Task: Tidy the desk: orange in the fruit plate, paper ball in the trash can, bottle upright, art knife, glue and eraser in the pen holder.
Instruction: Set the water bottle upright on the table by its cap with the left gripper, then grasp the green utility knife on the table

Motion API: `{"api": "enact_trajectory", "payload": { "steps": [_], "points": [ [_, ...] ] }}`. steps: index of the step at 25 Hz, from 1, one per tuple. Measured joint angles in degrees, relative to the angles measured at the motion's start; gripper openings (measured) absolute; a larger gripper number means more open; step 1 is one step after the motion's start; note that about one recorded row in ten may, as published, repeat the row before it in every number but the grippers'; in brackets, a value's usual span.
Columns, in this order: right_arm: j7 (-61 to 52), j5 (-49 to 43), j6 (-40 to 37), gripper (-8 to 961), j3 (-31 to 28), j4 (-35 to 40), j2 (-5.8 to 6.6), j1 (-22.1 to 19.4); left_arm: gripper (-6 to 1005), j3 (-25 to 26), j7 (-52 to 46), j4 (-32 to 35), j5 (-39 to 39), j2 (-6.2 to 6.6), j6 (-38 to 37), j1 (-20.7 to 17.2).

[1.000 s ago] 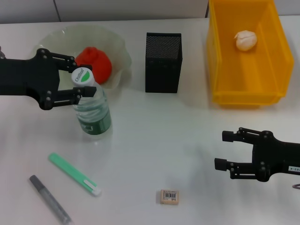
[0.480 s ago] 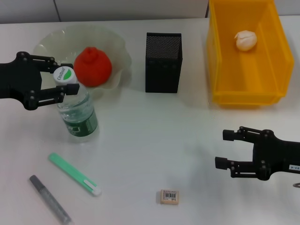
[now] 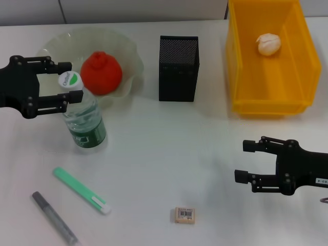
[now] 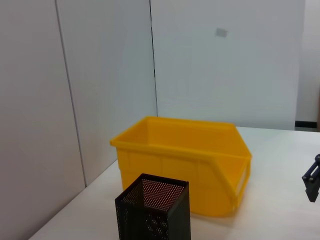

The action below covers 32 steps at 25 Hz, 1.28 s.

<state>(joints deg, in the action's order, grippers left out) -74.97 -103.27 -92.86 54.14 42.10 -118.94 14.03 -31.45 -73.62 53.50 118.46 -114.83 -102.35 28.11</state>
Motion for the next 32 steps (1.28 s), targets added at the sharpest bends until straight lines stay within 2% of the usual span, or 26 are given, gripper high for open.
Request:
{"api": "enact_trajectory", "payload": {
  "steps": [5,7,8,11,12,13,16,17,18,21,22,23,26,27,29,32],
  "points": [
    [0.0,0.0,-0.08,845,-0.19,0.0,0.13,0.08,668,0.04,-0.04,2.54,-0.7,0.01,-1.18,-0.57],
    [0.0,0.0,-0.1,845,-0.19,0.0,0.13,0.12,711,0.08,-1.37,7.02,-2.61,0.2,-1.62,-1.83],
    [0.0,0.0,-0.1,845,-0.19,0.0,0.13,0.12,733,0.08,-1.37,7.02,-2.61,0.2,-1.62,-1.83],
    [0.0,0.0,-0.33,845,-0.41,0.0,0.12,0.12,797,0.03,-3.87,14.26,-4.02,0.39,-3.6,-3.41],
    [0.0,0.0,-0.47,844,-0.49,0.0,0.12,0.12,797,-0.2,-4.54,19.56,-4.64,0.32,-6.89,-4.3],
    [0.0,0.01,-0.59,844,-0.54,0.0,0.12,0.12,797,-0.2,-4.54,19.56,-4.64,0.32,-6.89,-4.3],
    [0.0,0.13,-0.69,844,-0.58,0.09,0.09,0.12,796,-2.31,-6.25,26.72,-4.56,-0.13,-11.26,-4.7],
    [0.25,0.13,-0.76,844,-0.59,0.31,0.03,0.04,796,-6.43,-7.68,30.13,-3.35,-0.16,-12.12,-4.84],
    [0.25,0.13,-0.76,845,-0.59,0.31,0.03,0.04,796,-6.43,-7.68,30.13,-3.35,-0.16,-12.12,-4.84],
    [0.6,0.23,-0.91,845,-0.6,0.56,-0.09,-0.26,795,-14.82,-8.95,34.0,1.31,-0.34,-12.24,-4.87],
    [0.59,0.46,-0.95,845,-0.63,0.6,-0.16,-0.36,795,-19.49,-9.19,36.23,5.65,-1.16,-12.0,-4.36],
    [0.59,0.46,-0.95,845,-0.63,0.6,-0.16,-0.36,795,-19.49,-9.19,36.23,5.65,-1.16,-12.0,-4.36],
    [0.37,0.52,-0.69,845,-0.66,0.42,-0.26,-0.06,794,-24.97,-8.39,38.6,12.39,-2.93,-11.66,-3.1],
    [0.35,0.53,-0.46,845,-0.66,0.19,-0.39,0.3,794,-29.59,-7.77,38.83,17.86,-3.59,-10.88,-1.95],
    [0.35,0.55,-0.43,844,-0.66,0.15,-0.46,0.41,794,-31.07,-7.74,38.65,19.2,-3.66,-10.53,-1.62],
    [0.24,0.64,-0.37,844,-0.64,0.07,-0.61,0.75,793,-38.92,-7.74,36.73,25.21,-3.69,-7.49,-0.13]
  ]
}}
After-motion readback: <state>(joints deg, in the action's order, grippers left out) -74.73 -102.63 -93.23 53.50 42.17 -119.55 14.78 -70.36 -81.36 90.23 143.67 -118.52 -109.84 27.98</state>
